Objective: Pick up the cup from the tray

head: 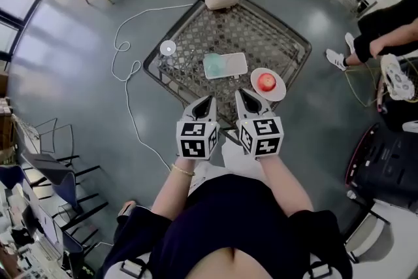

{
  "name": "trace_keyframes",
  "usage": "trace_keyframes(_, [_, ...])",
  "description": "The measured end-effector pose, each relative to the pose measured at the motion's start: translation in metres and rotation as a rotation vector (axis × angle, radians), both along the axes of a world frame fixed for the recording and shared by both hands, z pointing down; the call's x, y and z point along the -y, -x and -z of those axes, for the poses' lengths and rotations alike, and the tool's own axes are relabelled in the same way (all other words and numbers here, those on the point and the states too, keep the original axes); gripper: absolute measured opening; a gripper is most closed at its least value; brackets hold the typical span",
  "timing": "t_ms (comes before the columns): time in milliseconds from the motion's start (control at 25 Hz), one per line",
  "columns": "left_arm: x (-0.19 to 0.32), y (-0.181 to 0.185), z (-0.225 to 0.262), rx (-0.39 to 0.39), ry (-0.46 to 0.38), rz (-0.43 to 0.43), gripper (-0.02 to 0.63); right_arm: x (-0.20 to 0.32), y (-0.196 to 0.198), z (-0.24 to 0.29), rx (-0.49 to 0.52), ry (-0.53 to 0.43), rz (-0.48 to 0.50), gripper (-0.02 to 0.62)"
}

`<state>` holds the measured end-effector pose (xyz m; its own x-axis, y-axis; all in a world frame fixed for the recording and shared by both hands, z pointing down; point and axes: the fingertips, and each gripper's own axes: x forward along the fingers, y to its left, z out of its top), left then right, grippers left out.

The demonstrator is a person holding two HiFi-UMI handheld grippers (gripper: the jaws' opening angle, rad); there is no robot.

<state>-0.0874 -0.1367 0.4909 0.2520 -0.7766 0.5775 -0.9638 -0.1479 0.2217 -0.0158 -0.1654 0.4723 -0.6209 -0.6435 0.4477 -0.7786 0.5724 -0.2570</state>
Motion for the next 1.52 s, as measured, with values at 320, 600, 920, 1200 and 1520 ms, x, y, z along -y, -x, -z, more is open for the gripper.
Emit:
trace_keyframes(320, [0.032,0.003,-0.022,0.000,-0.001,0.037,0.009,0.035,0.005,-0.021,-0.015,0.040,0.043,0.008])
trace_keyframes(600, [0.057,0.007,-0.063,0.004,0.035,0.058,0.117,0.056,0.005,-0.045,-0.018,0.091,0.063,0.008])
trace_keyframes(920, [0.089,0.021,-0.132,0.055,0.124,0.100,0.244,0.076,0.010,-0.068,0.001,0.135,0.072,0.008])
trace_keyframes(1200, [0.123,0.028,-0.167,0.157,0.085,0.079,0.384,0.086,0.009,-0.086,0.009,0.168,0.061,0.008])
trace_keyframes(1520, [0.158,0.026,-0.184,0.196,0.023,0.102,0.407,0.083,-0.002,-0.105,0.005,0.205,0.060,0.008])
